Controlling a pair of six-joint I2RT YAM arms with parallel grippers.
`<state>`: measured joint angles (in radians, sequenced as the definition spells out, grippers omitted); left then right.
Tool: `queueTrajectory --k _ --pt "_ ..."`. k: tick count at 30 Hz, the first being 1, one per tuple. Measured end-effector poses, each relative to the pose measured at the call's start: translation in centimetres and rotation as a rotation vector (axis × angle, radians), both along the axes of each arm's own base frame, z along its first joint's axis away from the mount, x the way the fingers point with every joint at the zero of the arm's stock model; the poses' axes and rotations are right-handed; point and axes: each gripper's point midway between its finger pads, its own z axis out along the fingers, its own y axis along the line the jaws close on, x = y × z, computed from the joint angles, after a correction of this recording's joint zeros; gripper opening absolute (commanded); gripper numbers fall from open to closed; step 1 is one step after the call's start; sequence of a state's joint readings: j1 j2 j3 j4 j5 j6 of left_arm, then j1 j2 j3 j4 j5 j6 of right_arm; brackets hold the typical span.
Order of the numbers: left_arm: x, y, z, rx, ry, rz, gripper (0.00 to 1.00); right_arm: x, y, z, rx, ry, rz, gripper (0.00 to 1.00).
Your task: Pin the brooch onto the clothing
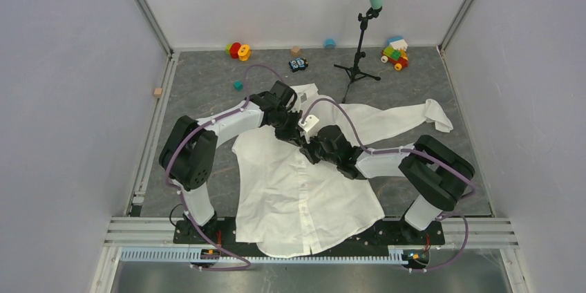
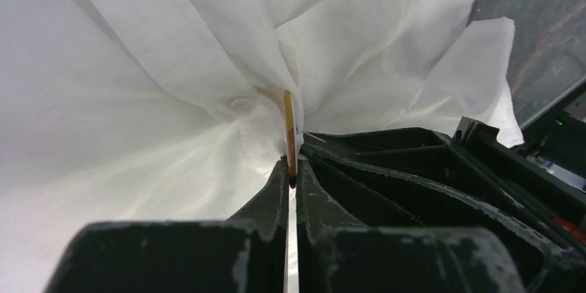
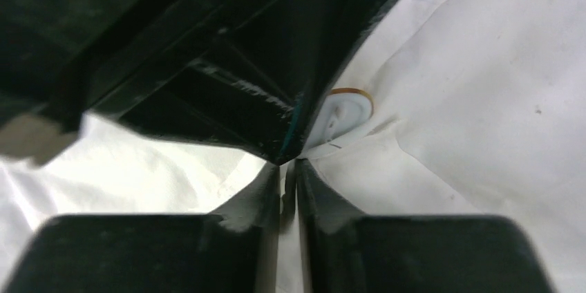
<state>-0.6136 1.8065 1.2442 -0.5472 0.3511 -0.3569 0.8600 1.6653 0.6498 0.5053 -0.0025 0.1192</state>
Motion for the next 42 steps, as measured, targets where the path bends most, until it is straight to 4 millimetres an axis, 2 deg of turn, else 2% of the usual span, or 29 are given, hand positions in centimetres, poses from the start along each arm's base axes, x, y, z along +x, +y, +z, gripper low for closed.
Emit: queueTrajectory --k 4,7,11,15,19,23,31,35,39,42 --pt "-0.2 -0.6 0.4 -0.040 0.010 -0.018 0.02 -1.0 -0.5 1.5 0.011 -0.020 0.033 0.46" --pt "-0.6 -1.0 0.8 -0.067 0.024 -0.033 0.02 -1.8 -1.4 4.2 0.047 -0.070 0.047 0.57" --pt "-0.9 -1.3 1.7 -0.107 0.034 -0.047 0.02 -3.3 -3.0 8.0 0.105 -0.145 0.068 0.77" --pt "-1.4 -1.5 3.1 -0.156 0.047 -0.065 0.02 -4.6 -5.2 10.3 0.155 -0.193 0.080 0.86" --pt "-2.1 -1.7 4.9 -0.209 0.029 -0.111 0.02 -4.6 -7.9 11.8 0.206 -0.216 0.070 0.87" --pt "-3.2 -1.7 6.1 -0.254 0.020 -0.167 0.02 -4.6 -9.0 13.4 0.257 -0.230 0.105 0.87" --pt "-6.4 -1.4 7.6 -0.342 0.041 -0.300 0.02 -8.0 -7.6 14.0 0.314 -0.205 0.350 0.88" --pt "-8.5 -1.4 9.6 -0.393 0.001 -0.401 0.02 -9.8 -7.0 14.2 0.337 -0.192 0.463 0.88" --pt "-10.6 -1.6 11.1 -0.439 -0.019 -0.492 0.02 -11.1 -6.5 14.2 0.361 -0.168 0.549 0.83" --pt "-11.7 -1.8 11.4 -0.458 -0.019 -0.546 0.02 -11.6 -6.1 13.9 0.379 -0.135 0.580 0.78"
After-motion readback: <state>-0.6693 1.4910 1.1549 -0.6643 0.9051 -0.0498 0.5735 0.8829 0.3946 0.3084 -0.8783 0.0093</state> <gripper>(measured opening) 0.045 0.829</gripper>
